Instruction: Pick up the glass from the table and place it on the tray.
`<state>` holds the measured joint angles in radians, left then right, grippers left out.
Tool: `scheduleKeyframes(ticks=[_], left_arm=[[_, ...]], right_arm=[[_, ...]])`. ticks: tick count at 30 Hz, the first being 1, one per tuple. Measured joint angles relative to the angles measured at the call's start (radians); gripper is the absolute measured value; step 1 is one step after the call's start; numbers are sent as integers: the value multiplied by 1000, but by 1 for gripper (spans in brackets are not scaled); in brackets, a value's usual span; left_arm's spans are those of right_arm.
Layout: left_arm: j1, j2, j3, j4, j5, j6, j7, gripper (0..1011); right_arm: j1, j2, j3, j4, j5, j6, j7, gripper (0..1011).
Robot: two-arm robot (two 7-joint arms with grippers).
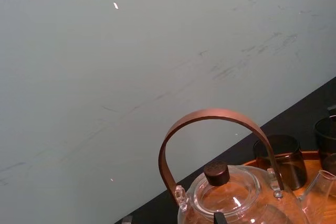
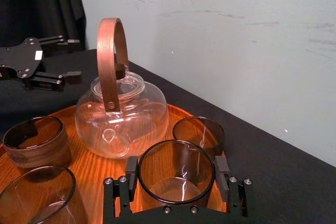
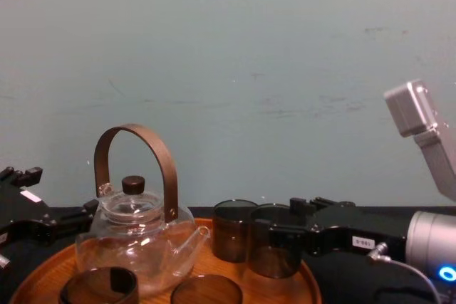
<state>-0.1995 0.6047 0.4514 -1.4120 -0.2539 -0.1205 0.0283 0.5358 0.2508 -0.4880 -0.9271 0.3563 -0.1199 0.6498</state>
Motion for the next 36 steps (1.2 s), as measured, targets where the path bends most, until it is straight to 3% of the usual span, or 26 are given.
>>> scheduleKeyframes(ticks=[36], left_arm=[[0,0,0,0,0,0,0,1001]], right_arm=[[59,-69,-19,163,-34,-60,30,898]])
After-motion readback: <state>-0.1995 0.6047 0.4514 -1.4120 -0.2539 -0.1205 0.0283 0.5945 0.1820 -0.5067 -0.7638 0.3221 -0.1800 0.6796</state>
